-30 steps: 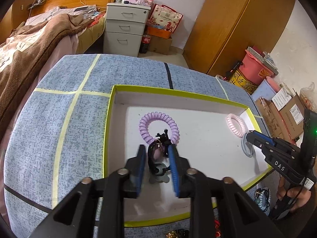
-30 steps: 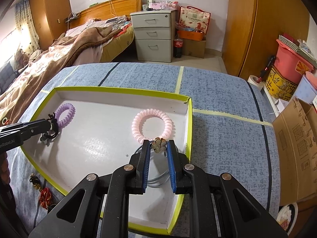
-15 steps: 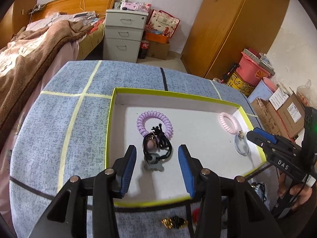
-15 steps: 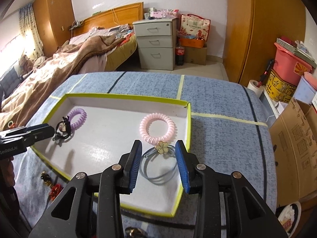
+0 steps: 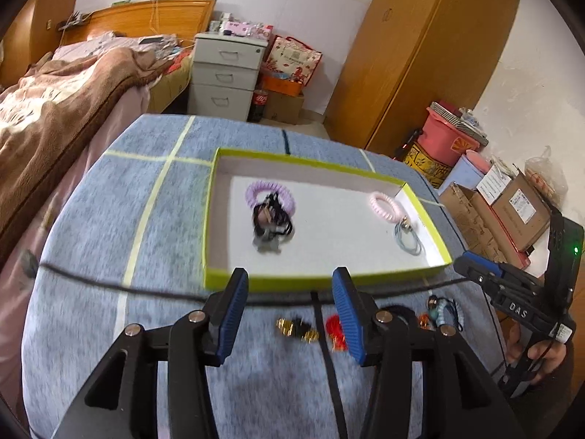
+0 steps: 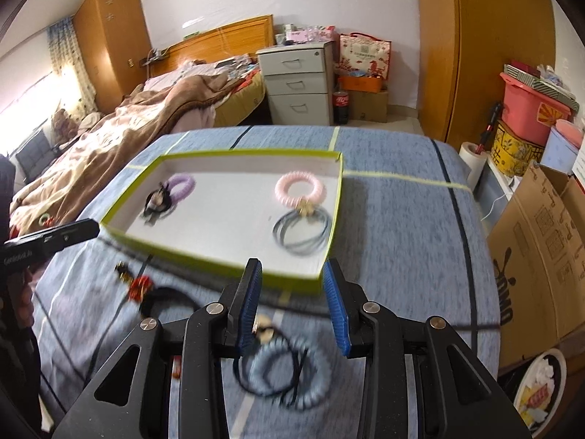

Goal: Organize jewelry
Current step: 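Grasp the light-blue coil keychain with the right tool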

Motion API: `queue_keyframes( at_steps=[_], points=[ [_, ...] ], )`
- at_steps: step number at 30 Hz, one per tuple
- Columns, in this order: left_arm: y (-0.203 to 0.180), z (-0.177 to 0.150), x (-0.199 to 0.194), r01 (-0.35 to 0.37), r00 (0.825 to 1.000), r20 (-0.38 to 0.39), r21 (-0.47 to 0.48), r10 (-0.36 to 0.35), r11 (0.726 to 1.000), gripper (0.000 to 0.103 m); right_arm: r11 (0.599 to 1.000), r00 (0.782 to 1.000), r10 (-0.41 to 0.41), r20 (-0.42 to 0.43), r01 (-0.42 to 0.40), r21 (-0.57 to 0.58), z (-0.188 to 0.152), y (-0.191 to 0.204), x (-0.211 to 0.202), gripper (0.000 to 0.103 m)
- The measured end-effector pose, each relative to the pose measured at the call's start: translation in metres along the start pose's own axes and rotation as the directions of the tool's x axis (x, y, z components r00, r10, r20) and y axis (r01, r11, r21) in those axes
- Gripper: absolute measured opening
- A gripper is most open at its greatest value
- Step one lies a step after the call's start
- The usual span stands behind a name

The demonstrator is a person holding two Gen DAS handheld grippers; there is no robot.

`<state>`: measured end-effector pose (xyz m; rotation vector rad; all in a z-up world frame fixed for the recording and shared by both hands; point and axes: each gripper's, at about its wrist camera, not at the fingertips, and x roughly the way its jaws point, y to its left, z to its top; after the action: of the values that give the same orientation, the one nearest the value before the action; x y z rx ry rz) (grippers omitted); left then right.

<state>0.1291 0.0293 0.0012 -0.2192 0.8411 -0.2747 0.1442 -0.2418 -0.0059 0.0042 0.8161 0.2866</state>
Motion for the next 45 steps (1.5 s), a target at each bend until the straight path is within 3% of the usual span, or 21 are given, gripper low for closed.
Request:
queue_keyframes(
  at_steps=[11, 28, 33, 45],
  points=[
    [-0.003, -0.024, -0.002, 0.004, 1.0, -0.015, 0.013, -0.003, 1.0, 0.05, 0.998, 0.998, 0.04, -0.054, -0.042, -0.039, -0.029, 0.012, 0.003, 0.037],
    [0.001, -0.033, 0.007, -0.001, 0.998, -0.055, 0.009, 0.002, 1.0, 0.054, 0.989, 0.992, -0.047, -0.116, 0.03, -0.143, -0.032, 0.031, 0.024, 0.038],
    [0.002, -0.032, 0.009, -0.001, 0.998, -0.058, 0.009, 0.002, 1.0, 0.054, 0.98, 0.989, -0.092, -0.116, 0.07, -0.185, -0.034, 0.035, 0.026, 0.018],
    [0.003, -0.034, 0.009, 0.012, 0.998, -0.063, 0.009, -0.011, 1.0, 0.054, 0.992, 0.997, -0.052, -0.057, 0.046, -0.114, -0.031, 0.023, 0.01, 0.016]
  ],
)
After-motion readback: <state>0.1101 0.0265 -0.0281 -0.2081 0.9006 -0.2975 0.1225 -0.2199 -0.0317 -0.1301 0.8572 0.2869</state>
